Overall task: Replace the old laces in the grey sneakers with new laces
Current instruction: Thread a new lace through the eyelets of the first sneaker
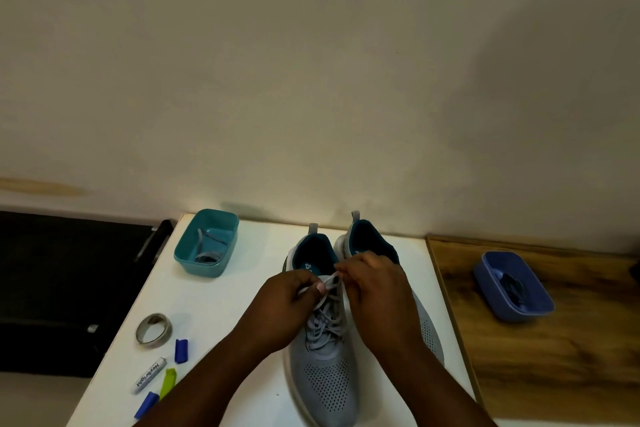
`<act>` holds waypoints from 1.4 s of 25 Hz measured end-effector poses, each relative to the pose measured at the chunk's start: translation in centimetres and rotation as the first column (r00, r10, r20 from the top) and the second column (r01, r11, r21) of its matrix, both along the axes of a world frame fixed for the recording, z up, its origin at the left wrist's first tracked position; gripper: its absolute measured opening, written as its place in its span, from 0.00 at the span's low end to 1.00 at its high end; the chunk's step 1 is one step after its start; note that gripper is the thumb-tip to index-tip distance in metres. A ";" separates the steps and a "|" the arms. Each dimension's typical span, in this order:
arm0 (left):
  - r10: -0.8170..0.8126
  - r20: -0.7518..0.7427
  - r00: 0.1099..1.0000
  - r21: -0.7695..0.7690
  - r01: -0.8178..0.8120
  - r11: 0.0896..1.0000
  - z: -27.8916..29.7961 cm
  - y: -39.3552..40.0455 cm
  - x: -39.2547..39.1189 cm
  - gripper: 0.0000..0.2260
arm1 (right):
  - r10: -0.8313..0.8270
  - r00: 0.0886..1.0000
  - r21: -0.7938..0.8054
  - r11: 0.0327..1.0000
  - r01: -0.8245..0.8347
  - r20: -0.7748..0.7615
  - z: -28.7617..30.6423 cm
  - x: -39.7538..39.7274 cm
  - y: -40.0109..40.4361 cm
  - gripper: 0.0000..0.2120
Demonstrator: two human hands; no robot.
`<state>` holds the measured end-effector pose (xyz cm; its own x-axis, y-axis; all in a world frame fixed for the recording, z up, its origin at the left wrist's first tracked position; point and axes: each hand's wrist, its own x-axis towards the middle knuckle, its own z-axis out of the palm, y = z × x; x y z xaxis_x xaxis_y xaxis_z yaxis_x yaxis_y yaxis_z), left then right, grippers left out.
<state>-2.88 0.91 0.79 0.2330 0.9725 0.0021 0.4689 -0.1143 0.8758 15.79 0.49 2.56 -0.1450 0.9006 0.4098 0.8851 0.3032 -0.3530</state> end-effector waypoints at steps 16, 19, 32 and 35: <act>0.078 -0.188 0.979 0.086 -0.062 0.994 0.8 0.5 -0.5 0.13 | 0.023 1.000 -0.028 0.999 -0.023 -0.007 -3.1 -1.5 0.0 0.14; 0.112 -0.311 0.944 0.216 -0.045 0.975 1.2 0.4 -0.7 0.12 | 0.046 0.997 -0.209 0.976 -0.060 -0.069 -2.7 -1.4 0.0 0.11; 0.148 -0.276 0.950 0.225 -0.085 0.971 0.8 0.7 -0.5 0.10 | -0.103 0.990 -0.148 0.985 0.088 -0.096 -0.1 -2.3 -1.6 0.09; 0.117 -0.254 0.960 0.222 -0.060 0.973 0.7 0.8 -0.7 0.09 | -0.332 0.641 -0.512 0.852 -0.111 -0.692 2.0 -1.5 -1.6 0.19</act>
<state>-3.61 1.75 1.50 0.1659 0.9733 0.1586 0.6963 -0.2295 0.6801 14.33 -1.07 4.54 0.1181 0.9813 -0.1520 0.2653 -0.1787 -0.9475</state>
